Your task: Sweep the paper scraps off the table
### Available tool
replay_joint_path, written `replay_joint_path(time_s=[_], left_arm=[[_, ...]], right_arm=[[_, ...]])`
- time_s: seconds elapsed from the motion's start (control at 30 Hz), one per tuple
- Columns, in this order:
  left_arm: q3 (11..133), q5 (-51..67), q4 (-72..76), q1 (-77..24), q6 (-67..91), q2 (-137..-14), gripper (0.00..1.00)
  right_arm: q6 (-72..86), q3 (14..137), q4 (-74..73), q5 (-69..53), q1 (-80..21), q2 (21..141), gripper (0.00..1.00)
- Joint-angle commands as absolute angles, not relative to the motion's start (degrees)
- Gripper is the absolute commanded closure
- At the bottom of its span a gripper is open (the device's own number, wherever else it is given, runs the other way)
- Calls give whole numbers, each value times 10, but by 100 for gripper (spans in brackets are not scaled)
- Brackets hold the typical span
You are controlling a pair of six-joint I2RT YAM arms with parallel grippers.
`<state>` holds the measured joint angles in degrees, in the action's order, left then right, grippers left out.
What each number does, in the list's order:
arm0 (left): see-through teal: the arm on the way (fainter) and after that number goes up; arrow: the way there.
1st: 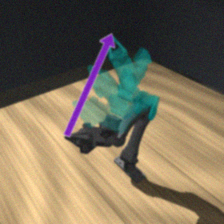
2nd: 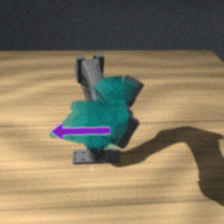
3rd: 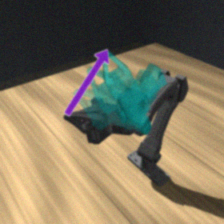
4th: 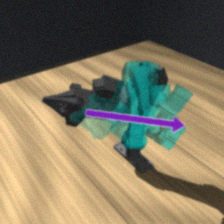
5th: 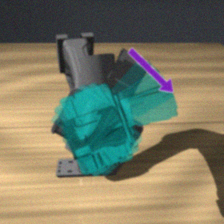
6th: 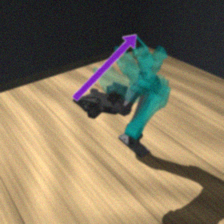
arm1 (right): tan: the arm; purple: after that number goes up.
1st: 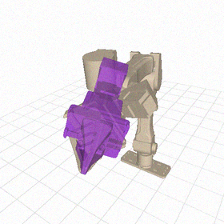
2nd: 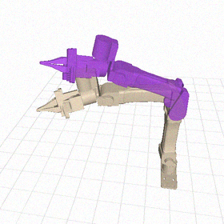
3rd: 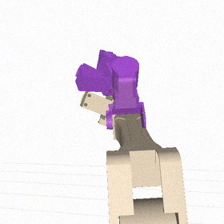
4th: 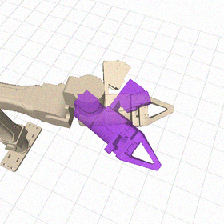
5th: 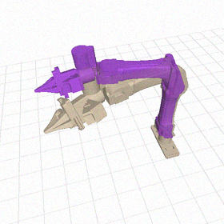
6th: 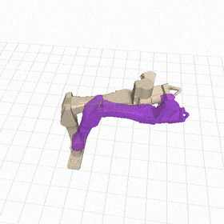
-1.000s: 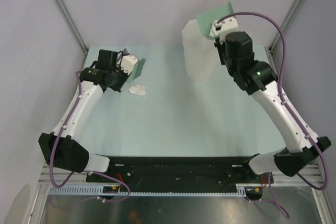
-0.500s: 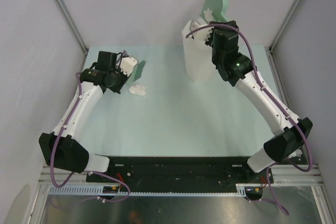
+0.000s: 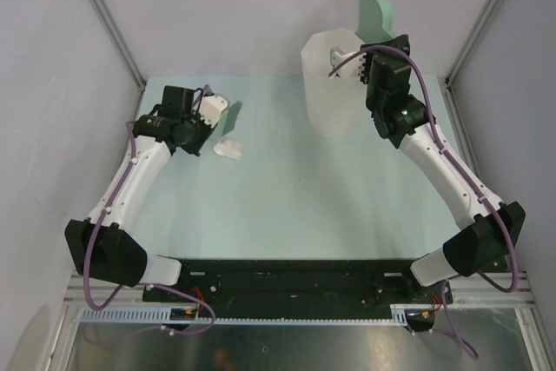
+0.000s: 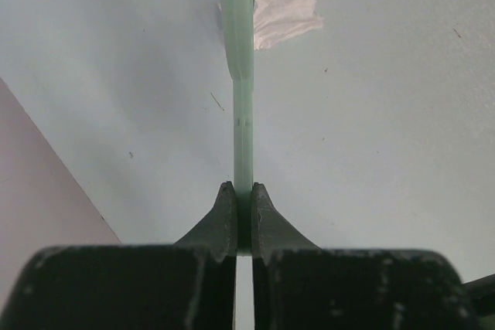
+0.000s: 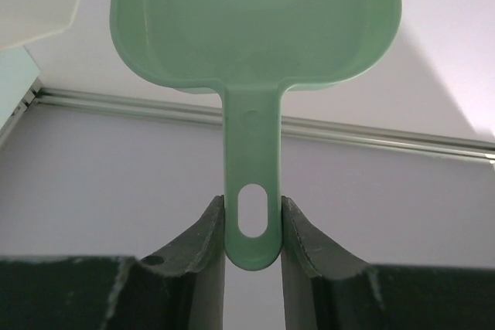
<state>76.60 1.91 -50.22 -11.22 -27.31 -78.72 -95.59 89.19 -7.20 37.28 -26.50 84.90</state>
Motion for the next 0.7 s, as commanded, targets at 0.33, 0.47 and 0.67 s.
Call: replay_joint_path(time_s=[0.33, 0.47, 0.67], left_arm=[[761, -47, -461, -96, -273, -802, 100], [753, -53, -453, -96, -265, -830, 100], [746, -68, -446, -87, -267, -849, 100]], right_arm=[[-617, 1025, -225, 313, -464, 797, 100], [-435, 932, -268, 232, -530, 763, 100], [-175, 855, -319, 104, -546, 788, 100]])
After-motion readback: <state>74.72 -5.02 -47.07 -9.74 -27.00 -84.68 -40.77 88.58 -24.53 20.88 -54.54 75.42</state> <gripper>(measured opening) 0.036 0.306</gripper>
